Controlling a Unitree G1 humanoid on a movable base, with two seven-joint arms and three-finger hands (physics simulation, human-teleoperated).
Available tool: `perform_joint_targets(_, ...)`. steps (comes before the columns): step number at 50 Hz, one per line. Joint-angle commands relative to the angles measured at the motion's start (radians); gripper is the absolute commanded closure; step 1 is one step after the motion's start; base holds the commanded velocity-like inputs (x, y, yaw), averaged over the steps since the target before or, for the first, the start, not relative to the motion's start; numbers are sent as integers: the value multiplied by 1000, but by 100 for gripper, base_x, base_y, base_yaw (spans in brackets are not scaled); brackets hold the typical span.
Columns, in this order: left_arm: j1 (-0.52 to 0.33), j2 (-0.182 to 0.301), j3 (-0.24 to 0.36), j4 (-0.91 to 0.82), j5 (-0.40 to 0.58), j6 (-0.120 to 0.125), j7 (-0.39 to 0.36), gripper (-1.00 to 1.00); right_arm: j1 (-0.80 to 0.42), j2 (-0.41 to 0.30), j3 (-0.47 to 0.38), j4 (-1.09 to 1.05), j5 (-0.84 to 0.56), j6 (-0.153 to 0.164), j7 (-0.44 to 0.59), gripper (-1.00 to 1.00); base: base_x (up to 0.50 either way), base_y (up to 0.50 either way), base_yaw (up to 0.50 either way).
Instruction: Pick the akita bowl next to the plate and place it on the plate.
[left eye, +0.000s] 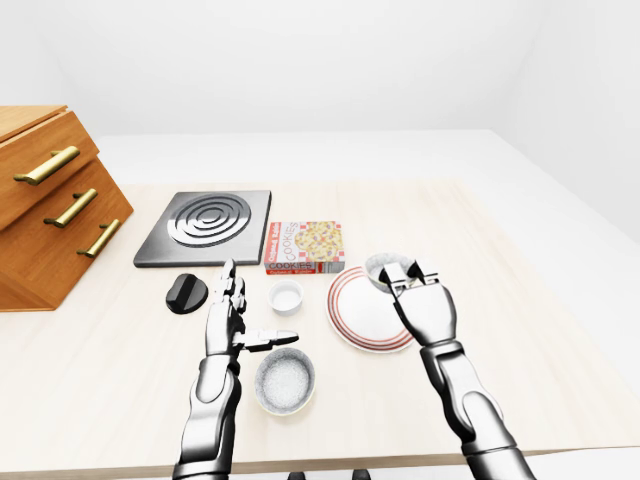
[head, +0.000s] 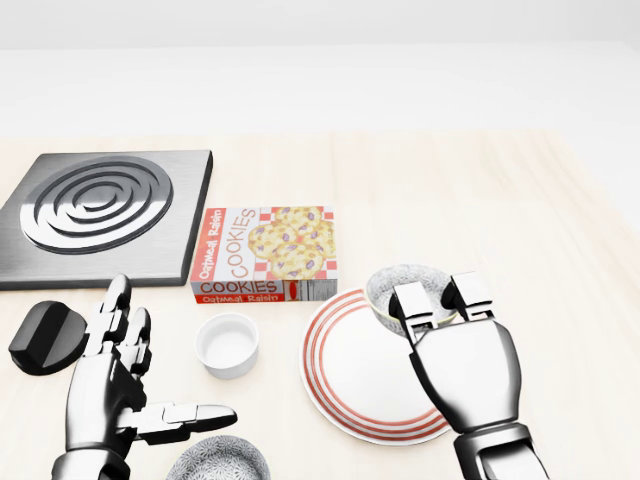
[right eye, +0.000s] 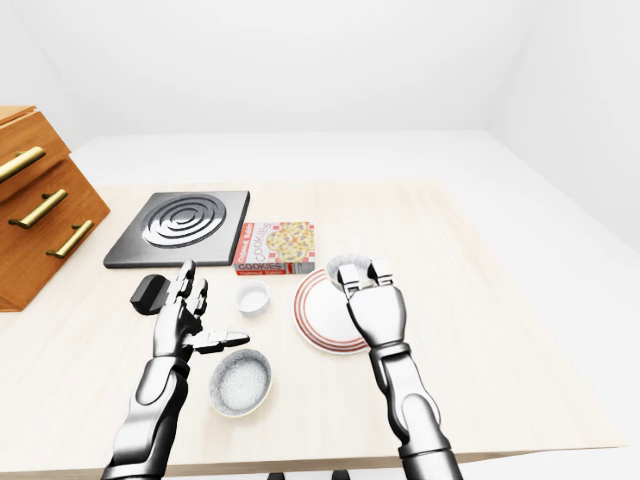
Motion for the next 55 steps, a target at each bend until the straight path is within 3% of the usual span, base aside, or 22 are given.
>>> perform_joint_targets(1,-1,0,1,5,-2,-4,-1,-100,-5,1,3,59,56,0,-64,100,0,0,0)
perform_joint_targets(4,-5,1,4,29,-2,-24,-4,-100,1,5,11,63,53,0,-78,100,0,0,0)
perform_joint_targets(5,-2,1,1,8,-2,-7,-1,-100,3,6,11,60,59,0,-74,100,0,0,0)
perform_joint_targets(9,1,-1,-3,-20,1,17,6,-100,-5,5,12,69,72,0,-66,100,0,0,0)
perform_joint_targets(12,-1,0,0,8,0,-8,0,-100,-19,5,12,91,71,0,-76,100,0,0,0)
perform_joint_targets(13,1,-1,-3,-23,0,20,6,-100,-20,5,13,92,72,0,-73,100,0,0,0)
perform_joint_targets(14,2,-1,-4,-33,1,29,8,-100,-21,5,12,92,77,0,-69,100,0,0,0)
perform_joint_targets(19,3,-2,-3,-22,1,17,5,-100,-34,8,6,102,103,0,-47,100,0,0,0)
perform_joint_targets(22,1,-2,-4,-38,1,35,10,-100,-40,13,10,108,108,0,-38,100,0,0,0)
perform_joint_targets(28,0,-1,-1,-10,-1,8,4,-100,-50,22,24,124,111,0,-35,100,0,0,0)
perform_joint_targets(30,0,-1,-1,-21,-1,19,6,-100,-51,23,26,123,112,0,-30,100,0,0,0)
perform_joint_targets(32,-3,0,3,11,-2,-9,0,-100,-49,26,25,109,122,0,-13,100,0,0,0)
perform_joint_targets(36,-1,-1,0,4,-2,-4,2,-100,-53,28,29,123,124,0,-13,100,0,0,0)
perform_joint_targets(38,-6,2,5,31,-5,-25,-3,-100,-45,29,33,116,124,0,-7,100,0,0,0)
perform_joint_targets(39,-4,1,3,14,-5,-11,0,-100,-43,30,34,113,123,0,-4,100,0,0,0)
perform_joint_targets(41,-4,1,2,10,-4,-7,1,-100,-45,29,38,126,117,0,-17,100,0,0,0)
perform_joint_targets(45,-3,1,2,12,-4,-10,0,-100,-36,32,44,118,113,0,-12,100,0,0,0)
perform_joint_targets(47,-5,2,5,38,-5,-33,-5,-100,-38,32,44,126,114,0,-15,100,0,0,0)
perform_joint_targets(49,-4,1,4,30,-5,-27,-3,-100,-40,30,44,137,112,0,-17,100,0,0,0)
perform_joint_targets(51,-1,1,1,5,-4,-5,2,-100,-47,27,42,158,109,0,-25,100,0,0,0)
perform_joint_targets(55,-3,2,4,19,-6,-17,-2,-100,-53,22,37,176,111,0,-20,100,0,0,0)
